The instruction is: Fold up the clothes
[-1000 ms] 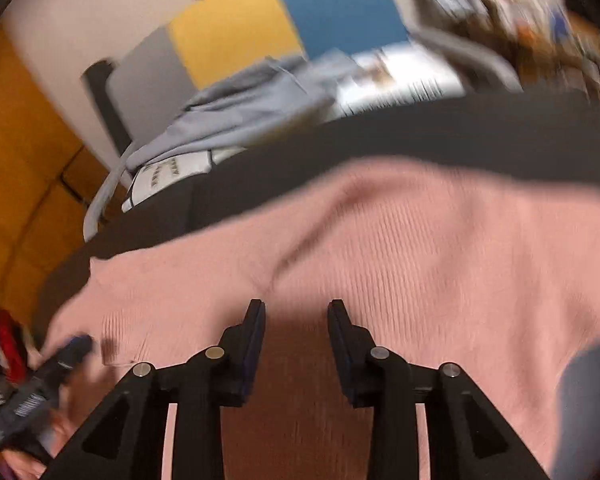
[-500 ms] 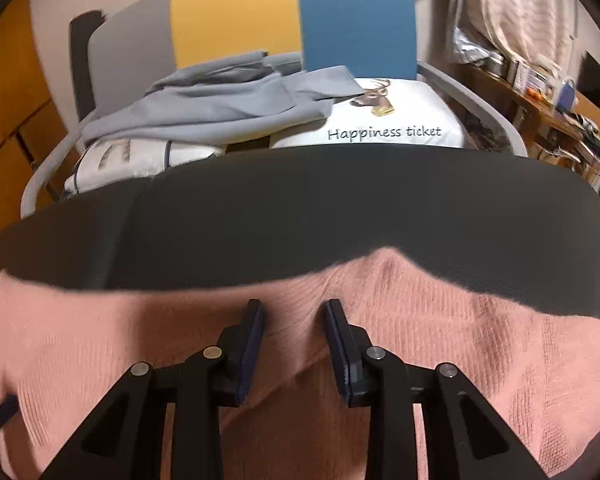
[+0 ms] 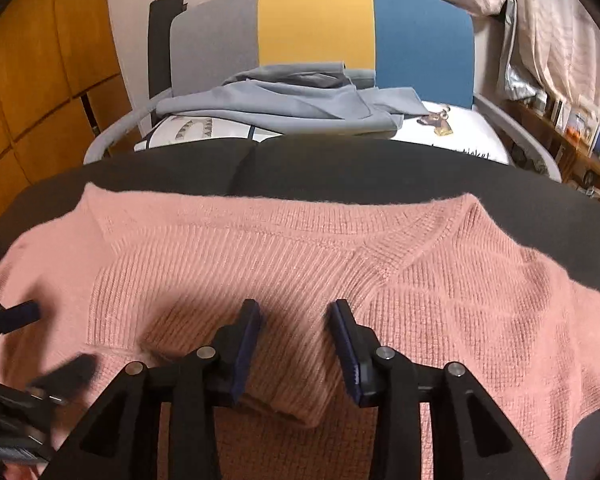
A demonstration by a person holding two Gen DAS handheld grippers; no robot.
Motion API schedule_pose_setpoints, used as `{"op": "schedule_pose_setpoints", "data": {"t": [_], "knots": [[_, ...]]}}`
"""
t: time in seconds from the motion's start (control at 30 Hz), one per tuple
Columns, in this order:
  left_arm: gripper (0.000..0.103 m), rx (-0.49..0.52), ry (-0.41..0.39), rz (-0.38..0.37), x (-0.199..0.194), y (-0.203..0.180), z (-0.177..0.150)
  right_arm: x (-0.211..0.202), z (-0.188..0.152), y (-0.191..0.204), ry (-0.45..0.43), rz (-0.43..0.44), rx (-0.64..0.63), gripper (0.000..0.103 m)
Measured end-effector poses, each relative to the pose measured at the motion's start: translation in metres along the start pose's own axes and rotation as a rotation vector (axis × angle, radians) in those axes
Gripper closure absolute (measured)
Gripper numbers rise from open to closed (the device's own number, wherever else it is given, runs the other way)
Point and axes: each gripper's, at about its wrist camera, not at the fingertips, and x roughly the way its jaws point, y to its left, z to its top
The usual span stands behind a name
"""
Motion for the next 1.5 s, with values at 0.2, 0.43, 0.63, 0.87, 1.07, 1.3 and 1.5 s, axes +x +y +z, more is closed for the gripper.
{"op": "schedule_pose_setpoints", "data": {"t": [0.2, 0.43, 0.63, 0.87, 1.07, 1.3, 1.5], "knots": [[0.000, -0.173, -0.101, 0.197, -0.056, 0.105, -0.030, -0.001, -0.002, 0.000, -0.011, -0.002, 0.007, 0.063], [0.000, -0.579, -0.099, 0.407, -0.091, 0.252, -0.075, -0.001, -0.003, 0.015, -0.018, -0.066, -0.044, 0.061], [0.000, -0.972, -0.155, 0.371, -0.097, 0.327, -0.109, -0.001, -0.002, 0.010, -0.020, -0.040, -0.021, 0.061], [0.011, -0.836, -0.069, 0.440, -0.070, 0.325, -0.097, -0.001, -0.002, 0.009, -0.022, -0.035, -0.015, 0.061], [0.083, -0.742, -0.109, 0.396, -0.082, 0.307, -0.086, -0.001, -0.002, 0.006, -0.022, -0.020, 0.000, 0.060], [0.085, -0.704, -0.317, 0.341, -0.151, 0.289, -0.041, -0.002, 0.000, 0.010, -0.008, -0.045, -0.016, 0.060], [0.085, -0.444, -0.412, 0.177, -0.181, 0.212, 0.012, -0.040, -0.005, 0.005, -0.001, 0.061, 0.231, 0.060]]}}
